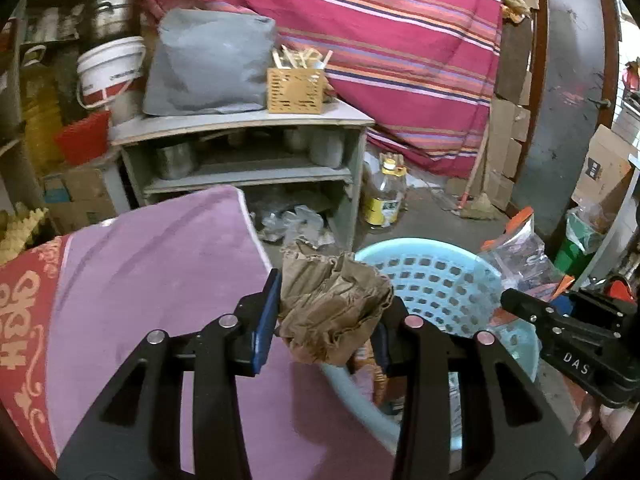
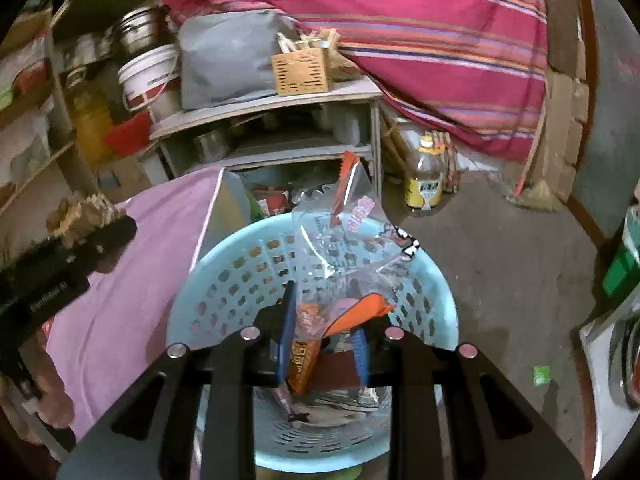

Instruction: Collect trash

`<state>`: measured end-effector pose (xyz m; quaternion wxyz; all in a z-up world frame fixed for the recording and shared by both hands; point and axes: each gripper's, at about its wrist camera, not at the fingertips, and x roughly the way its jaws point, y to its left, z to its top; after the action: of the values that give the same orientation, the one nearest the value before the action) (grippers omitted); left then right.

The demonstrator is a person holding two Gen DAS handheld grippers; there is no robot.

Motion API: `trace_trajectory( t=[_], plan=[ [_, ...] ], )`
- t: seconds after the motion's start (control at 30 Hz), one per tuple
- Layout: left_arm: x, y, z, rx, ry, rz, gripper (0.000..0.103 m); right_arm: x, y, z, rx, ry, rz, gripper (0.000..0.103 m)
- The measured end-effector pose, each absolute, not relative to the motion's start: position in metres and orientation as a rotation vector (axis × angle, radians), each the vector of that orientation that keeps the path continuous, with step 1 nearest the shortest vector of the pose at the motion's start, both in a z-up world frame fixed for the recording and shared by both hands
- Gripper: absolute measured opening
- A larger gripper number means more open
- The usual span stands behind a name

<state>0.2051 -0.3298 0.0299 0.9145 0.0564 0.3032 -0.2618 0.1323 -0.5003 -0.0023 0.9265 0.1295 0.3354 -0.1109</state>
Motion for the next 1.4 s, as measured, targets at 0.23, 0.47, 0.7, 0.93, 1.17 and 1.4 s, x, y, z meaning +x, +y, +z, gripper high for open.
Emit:
trace_trajectory(
  t=[0.23,0.47,0.7,0.93,1.17,1.4],
  plan=[
    [0.209,-0.362,0.025,0.125,0.653,-0.572,0.042,0.132,-0.519,-0.009,0.328,0.687,-0.225,0.025],
    [0.207,-0.366,0.028,0.120,0.639,-0.565,0.081,0.136,-0.519,-0.011,0.339,0.690,-0.215,0.025],
    [0.206,-0.336,0.036,0.108,0.610,-0.489,0.094,0.139,-0.514,-0.013,0.311,0.709,-0.206,0.026],
    [0.194,-0.275,0.054,0.063,0.549,-0.407,0.098,0.151,-0.489,-0.017,0.232,0.738,-0.210,0.072],
    [0.173,-0.221,0.063,0.055,0.517,-0.335,0.098,0.151,-0.476,-0.019,0.201,0.753,-0.246,0.083],
    [0.142,-0.162,0.065,0.039,0.501,-0.264,0.098,0.130,-0.441,0.006,0.136,0.655,-0.262,0.096]
  ],
)
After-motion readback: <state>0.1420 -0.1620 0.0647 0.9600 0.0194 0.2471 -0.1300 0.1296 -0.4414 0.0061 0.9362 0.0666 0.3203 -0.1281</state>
